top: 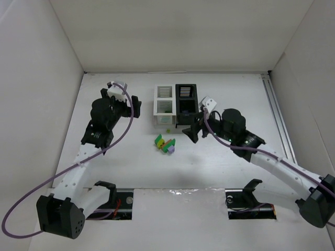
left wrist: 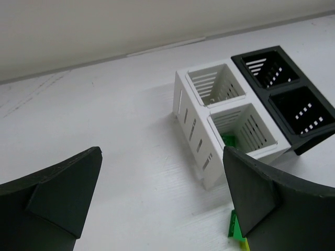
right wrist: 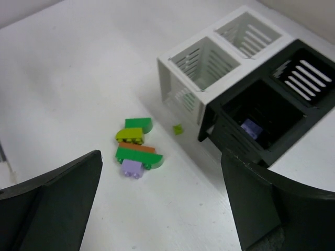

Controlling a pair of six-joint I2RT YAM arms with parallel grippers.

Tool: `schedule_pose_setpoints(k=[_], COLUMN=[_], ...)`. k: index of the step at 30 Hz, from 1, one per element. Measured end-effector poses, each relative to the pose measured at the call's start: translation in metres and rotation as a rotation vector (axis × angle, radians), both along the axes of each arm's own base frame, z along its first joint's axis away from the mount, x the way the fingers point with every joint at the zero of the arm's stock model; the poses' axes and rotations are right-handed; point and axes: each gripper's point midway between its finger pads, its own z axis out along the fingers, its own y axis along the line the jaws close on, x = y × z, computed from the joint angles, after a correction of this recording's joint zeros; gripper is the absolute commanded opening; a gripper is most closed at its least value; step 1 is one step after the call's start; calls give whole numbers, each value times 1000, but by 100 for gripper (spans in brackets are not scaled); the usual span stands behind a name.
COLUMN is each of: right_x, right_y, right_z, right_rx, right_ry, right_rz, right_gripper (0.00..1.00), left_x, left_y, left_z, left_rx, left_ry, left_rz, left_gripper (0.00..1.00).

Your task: Sort the legos into containers by color

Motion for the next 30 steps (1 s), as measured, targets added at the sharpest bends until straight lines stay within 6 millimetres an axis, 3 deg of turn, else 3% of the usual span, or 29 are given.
schedule_pose_setpoints(k=[4, 6, 11, 14, 18, 21, 24, 27, 30], right_x=[1, 2, -17, -42, -52, -40, -17, 0, 6], right_y=[-10, -7, 29, 44, 60, 78, 102, 114, 113], right_z=[10, 5, -37, -68, -115, -150, -170, -175, -172], right_rx=[45, 35, -36, -81, -174, -266, -306, -311, -310], right_ry=[-36, -17, 118, 193, 295, 347, 364, 353, 335], right_rz=[-92, -98, -9, 41, 19, -59, -138, -195, -223], right_gripper=[100, 100, 100, 100, 100, 100, 100, 100, 100], left_x=[-10, -14, -18, -19, -22, -25, -28, -33, -36], left_y=[4, 7, 15, 19, 23, 27, 29, 32, 36], left_z=[-21, -31, -43, -42, -37, -35, -35, -40, -43], left_rx=[40, 57, 83, 92, 92, 93, 95, 98, 101], left_ry=[24, 38, 57, 50, 39, 37, 34, 40, 46], left_rz=[-5, -1, 30, 47, 70, 84, 94, 101, 112], left_gripper=[100, 100, 100, 100, 100, 100, 100, 100, 100])
